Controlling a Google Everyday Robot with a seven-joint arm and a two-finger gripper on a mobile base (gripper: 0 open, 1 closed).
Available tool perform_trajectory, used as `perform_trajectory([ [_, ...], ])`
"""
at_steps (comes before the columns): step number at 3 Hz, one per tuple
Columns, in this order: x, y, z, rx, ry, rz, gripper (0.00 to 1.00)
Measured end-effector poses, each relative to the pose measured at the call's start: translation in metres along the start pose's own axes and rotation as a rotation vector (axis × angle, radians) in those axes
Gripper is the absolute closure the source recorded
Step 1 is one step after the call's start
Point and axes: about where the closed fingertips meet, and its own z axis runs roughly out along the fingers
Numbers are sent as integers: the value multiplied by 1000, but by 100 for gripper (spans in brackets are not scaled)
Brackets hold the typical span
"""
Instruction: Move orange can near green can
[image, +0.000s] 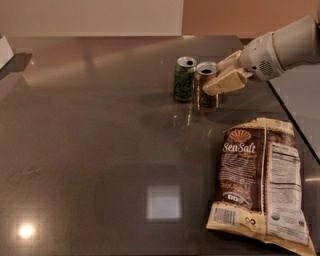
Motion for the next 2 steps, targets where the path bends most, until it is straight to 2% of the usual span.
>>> perform_trajectory([
  [1,5,-15,3,1,-27,35,86],
  [2,8,-24,10,-16,-58,65,62],
])
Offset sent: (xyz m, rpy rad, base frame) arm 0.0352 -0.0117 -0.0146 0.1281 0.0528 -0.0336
